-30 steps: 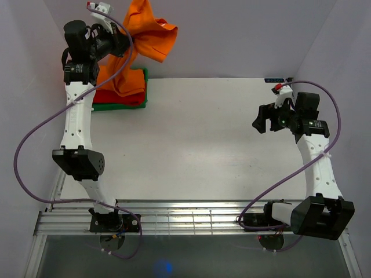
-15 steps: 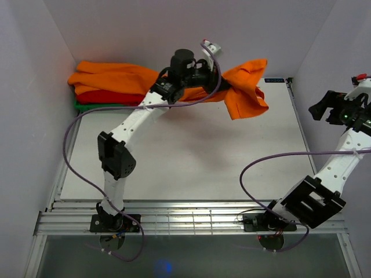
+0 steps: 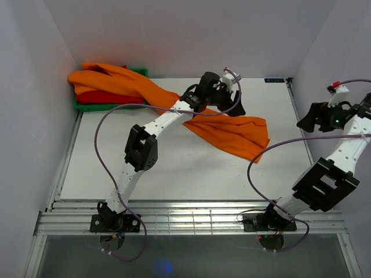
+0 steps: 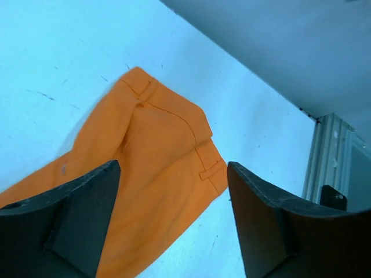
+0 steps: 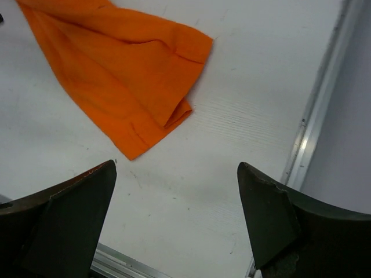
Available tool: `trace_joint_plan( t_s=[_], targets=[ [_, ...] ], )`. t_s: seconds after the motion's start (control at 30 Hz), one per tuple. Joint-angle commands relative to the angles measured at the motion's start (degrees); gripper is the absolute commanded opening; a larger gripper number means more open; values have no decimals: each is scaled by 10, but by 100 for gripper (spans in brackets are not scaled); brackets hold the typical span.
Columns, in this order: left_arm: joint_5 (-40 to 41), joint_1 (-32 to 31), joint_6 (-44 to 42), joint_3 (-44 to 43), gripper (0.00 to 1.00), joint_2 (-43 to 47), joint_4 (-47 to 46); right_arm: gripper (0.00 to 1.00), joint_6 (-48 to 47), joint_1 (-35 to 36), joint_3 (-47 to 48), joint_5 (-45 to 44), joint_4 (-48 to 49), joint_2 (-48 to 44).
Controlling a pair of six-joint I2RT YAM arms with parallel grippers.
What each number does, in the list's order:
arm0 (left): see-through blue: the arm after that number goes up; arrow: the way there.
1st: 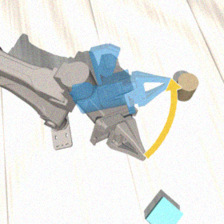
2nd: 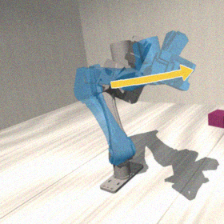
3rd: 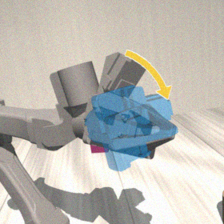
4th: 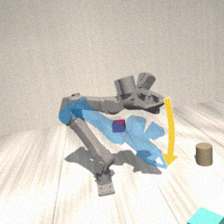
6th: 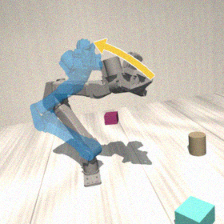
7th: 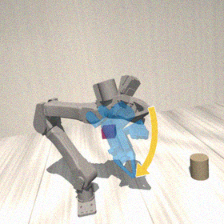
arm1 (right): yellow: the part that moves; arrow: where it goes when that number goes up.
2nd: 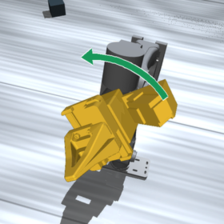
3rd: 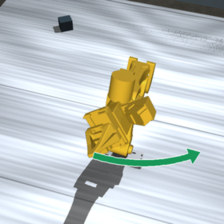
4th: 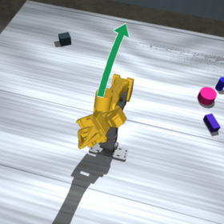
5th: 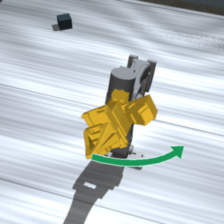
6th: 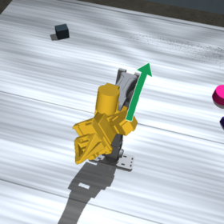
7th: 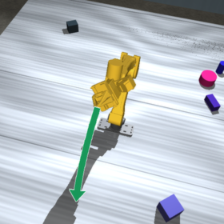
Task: Fold and stack the trousers
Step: Move the trousers to the center of the board
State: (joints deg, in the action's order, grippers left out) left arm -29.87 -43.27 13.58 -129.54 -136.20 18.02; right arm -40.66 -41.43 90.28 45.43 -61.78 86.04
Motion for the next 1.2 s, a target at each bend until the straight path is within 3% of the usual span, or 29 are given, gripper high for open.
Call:
trace_joint_plan(
  t_s=[0.0,0.07,0.1,0.23,0.47,0.63,0.73,0.8,0.9,1.0,1.03,1.17],
  targets=[
    [-46,104,-18,18,87,147,33,90,-67,91,-42,-30,-26,-6],
    [-60,148,-42,39,88,188,84,90,-40,173,-101,-91,48,-21],
    [-60,189,-93,45,89,198,108,90,-33,199,-117,-110,69,-24],
    [6,281,-207,127,89,268,177,90,-6,330,-152,-208,135,-7],
    [-16,476,-190,234,89,324,159,90,20,499,-174,-339,234,54],
    [-64,497,-170,285,88,355,132,90,16,583,-215,-422,278,92],
    [-111,497,-165,319,91,375,111,90,5,593,-240,-466,301,126],
    [-118,496,-170,324,93,378,106,95,-11,594,-257,-500,315,141],
    [-114,492,-180,336,94,378,105,68,-42,581,-303,-554,344,143],
    [-108,485,-173,392,98,405,74,20,-54,523,-306,-552,339,113],
    [-89,478,-168,452,98,421,29,8,-56,483,-300,-541,335,98],
    [22,363,-238,561,98,491,-61,8,-90,389,-258,-506,304,74]
  ],
)
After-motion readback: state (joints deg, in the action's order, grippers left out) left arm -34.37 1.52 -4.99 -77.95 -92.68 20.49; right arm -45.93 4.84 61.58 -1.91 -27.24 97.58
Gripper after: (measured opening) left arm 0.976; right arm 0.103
